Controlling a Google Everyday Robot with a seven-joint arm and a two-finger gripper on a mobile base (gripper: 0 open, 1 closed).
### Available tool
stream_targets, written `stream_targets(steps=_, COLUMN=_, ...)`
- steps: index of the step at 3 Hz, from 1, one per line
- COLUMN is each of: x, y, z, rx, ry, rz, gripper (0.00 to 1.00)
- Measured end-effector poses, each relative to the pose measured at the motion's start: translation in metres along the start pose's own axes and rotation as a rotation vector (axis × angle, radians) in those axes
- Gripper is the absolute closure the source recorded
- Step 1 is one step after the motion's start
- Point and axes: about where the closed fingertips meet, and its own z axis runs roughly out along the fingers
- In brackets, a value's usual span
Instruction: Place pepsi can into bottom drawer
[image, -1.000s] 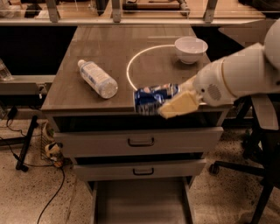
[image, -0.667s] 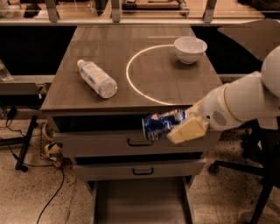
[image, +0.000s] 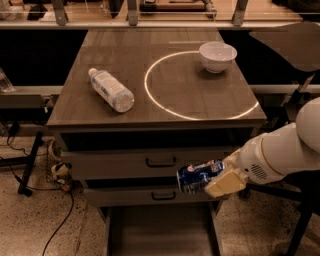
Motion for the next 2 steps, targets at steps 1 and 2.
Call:
stream_targets(steps=1, x=0.055, y=-0.01, z=0.077, rx=-0.032, ry=0.061, rz=0.065, gripper=1.0)
stream_targets(steps=2, x=0.102, y=-0.021, z=0.143, rx=-0.052, ry=0.103, rz=0.122, gripper=1.0)
